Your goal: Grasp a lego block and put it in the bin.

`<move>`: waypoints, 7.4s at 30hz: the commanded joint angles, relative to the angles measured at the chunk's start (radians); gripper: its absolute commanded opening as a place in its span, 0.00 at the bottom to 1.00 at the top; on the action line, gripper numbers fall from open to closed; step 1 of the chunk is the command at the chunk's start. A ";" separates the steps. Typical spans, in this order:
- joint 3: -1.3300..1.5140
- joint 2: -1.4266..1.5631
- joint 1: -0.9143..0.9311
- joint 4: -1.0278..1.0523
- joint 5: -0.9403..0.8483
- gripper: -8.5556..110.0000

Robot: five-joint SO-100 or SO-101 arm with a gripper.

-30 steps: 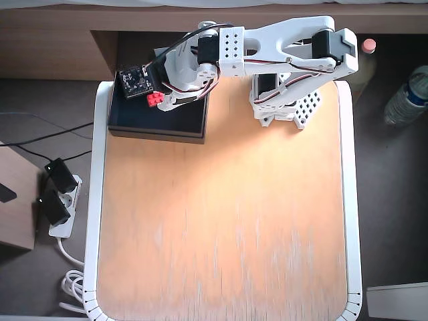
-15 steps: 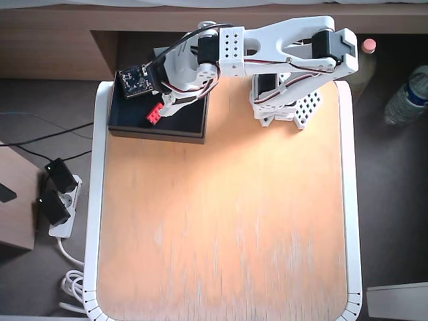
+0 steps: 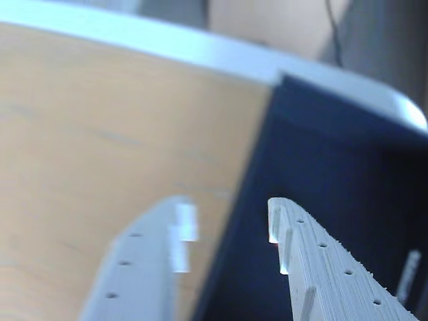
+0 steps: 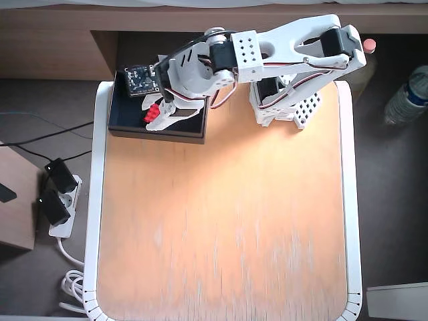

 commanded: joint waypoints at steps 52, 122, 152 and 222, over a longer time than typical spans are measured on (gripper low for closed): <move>0.753 0.795 -1.201 0.209 -0.018 0.07; 0.985 0.874 -1.252 0.373 -0.198 0.07; 0.985 0.874 -1.252 0.373 -0.198 0.07; 0.985 0.874 -1.252 0.373 -0.198 0.07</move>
